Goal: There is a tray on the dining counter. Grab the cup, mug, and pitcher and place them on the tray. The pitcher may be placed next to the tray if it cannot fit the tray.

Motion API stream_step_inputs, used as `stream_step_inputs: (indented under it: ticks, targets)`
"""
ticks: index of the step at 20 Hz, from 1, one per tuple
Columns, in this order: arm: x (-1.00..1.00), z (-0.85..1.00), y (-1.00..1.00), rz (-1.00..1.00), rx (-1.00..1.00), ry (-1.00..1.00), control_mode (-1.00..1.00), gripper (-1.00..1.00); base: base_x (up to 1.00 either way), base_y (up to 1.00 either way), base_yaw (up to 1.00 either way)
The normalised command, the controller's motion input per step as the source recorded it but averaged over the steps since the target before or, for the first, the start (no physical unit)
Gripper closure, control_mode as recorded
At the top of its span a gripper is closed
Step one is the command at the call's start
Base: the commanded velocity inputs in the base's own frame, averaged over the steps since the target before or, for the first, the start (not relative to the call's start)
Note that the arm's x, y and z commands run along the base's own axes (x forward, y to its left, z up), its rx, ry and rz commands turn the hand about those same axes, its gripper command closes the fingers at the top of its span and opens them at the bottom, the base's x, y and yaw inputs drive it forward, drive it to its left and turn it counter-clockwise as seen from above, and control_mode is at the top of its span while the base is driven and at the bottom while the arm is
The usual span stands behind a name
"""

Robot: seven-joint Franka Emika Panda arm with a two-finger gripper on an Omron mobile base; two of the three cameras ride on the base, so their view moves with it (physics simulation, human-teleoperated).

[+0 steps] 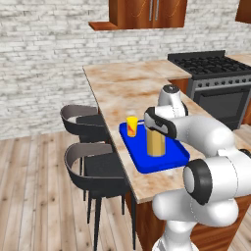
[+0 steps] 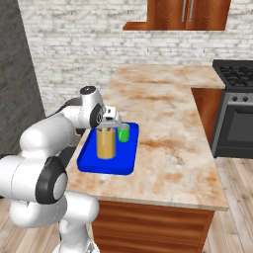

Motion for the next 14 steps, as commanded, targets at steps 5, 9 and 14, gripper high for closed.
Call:
stream_step_inputs:
  ticks: [5,9,14]
  targets:
    - [0.00,0.00,0.00,0.00,0.00,0.00,-1.00,1.00,0.00,0.00,0.00]
    - [0.00,0.00,0.00,0.00,0.00,0.00,-1.00,1.00,0.00,0.00,0.00]
    - [0.00,0.00,0.00,0.00,0.00,0.00,-1.00,-1.00,0.00,0.00,0.00]
